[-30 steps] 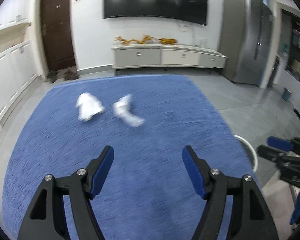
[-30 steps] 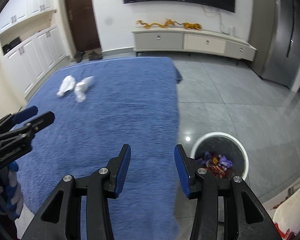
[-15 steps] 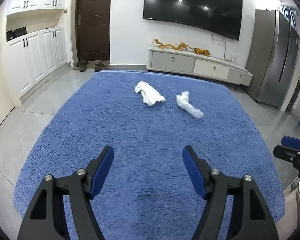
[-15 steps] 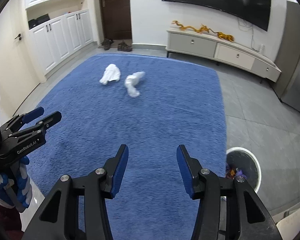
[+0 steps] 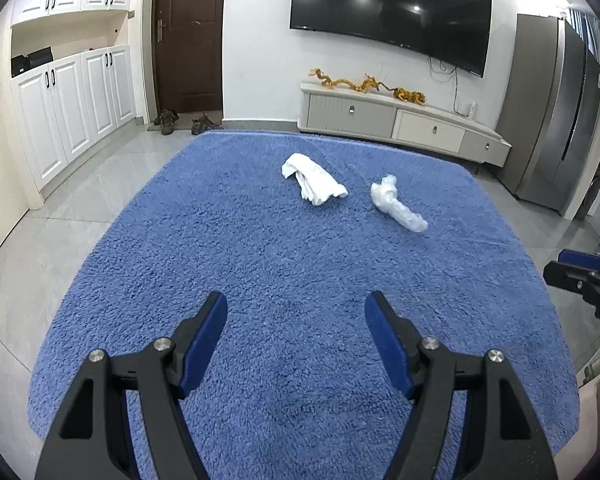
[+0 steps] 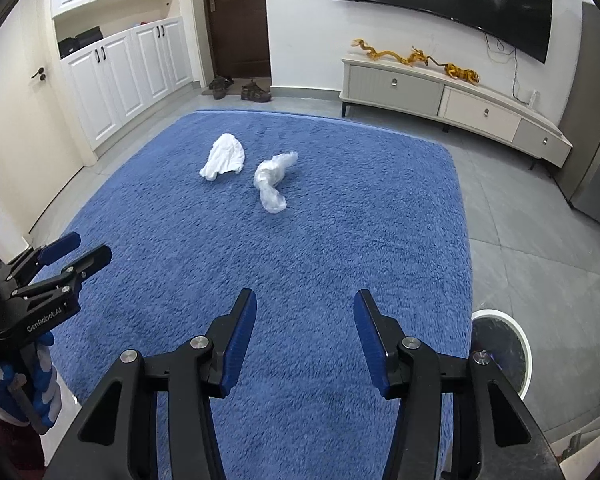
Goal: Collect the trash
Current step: 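Move both tools back over the rug toward the white cloth and clear bag, then grasp the white cloth with the left tool while the right tool grasps the clear plastic bag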
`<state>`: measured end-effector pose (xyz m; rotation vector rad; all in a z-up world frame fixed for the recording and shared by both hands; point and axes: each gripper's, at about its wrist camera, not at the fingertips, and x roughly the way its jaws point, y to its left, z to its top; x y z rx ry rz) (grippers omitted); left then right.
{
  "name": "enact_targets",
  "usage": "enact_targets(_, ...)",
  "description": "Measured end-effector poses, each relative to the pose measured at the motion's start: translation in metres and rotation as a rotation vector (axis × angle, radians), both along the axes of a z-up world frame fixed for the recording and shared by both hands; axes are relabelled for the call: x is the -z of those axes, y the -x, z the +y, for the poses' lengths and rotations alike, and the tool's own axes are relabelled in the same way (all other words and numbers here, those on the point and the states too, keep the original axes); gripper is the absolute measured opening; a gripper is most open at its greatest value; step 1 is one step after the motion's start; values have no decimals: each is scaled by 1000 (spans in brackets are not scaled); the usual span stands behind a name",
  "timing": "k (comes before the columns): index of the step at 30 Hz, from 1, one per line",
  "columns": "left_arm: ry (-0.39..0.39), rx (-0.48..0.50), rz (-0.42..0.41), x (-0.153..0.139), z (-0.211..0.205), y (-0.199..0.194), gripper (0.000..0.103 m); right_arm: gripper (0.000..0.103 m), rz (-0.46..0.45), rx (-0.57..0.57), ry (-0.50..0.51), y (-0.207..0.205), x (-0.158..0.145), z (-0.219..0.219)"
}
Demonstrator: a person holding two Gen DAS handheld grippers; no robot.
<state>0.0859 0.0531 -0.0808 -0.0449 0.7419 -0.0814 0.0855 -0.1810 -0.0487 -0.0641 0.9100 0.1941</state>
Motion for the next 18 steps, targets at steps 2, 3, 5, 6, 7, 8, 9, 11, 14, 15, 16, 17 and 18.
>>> enact_targets(2, 0, -1, 10, 3, 0, -6, 70, 50, 7, 4, -6, -6, 4, -2)
enact_targets(3, -1, -1, 16, 5, 0, -9, 70, 50, 10, 6, -8, -10, 7, -3)
enact_targets(5, -5, 0, 24, 8, 0, -14, 70, 50, 17, 8, -13, -16, 11, -3)
enact_targets(6, -8, 0, 29, 9, 0, -16, 70, 50, 23, 8, -16, -20, 14, -3)
enact_targets(7, -11, -1, 34, 11, 0, -19, 70, 50, 27, 7, -19, -22, 17, -3)
enact_targets(8, -13, -1, 40, 13, 0, -22, 70, 50, 30, 7, -21, -24, 19, -3)
enact_targets(9, -13, -2, 46, 14, 1, -24, 70, 50, 35, 6, -24, -27, 21, -3)
enact_targets(11, -13, -4, 56, 17, 2, -30, 70, 50, 41, 5, -27, -32, 25, -3)
enact_targets(14, -13, -7, 71, 21, 6, -36, 70, 50, 49, 0, -32, -38, 30, -1)
enact_targets(15, -12, -9, 75, 22, 8, -38, 70, 50, 52, -3, -31, -41, 32, 0)
enact_targets(16, -12, -10, 78, 24, 11, -40, 70, 50, 53, -5, -31, -43, 33, 0)
enact_targets(17, -11, -11, 82, 25, 13, -42, 70, 50, 54, -8, -32, -46, 34, 1)
enact_targets(18, -10, -11, 87, 27, 16, -45, 70, 50, 55, -12, -33, -49, 35, 2)
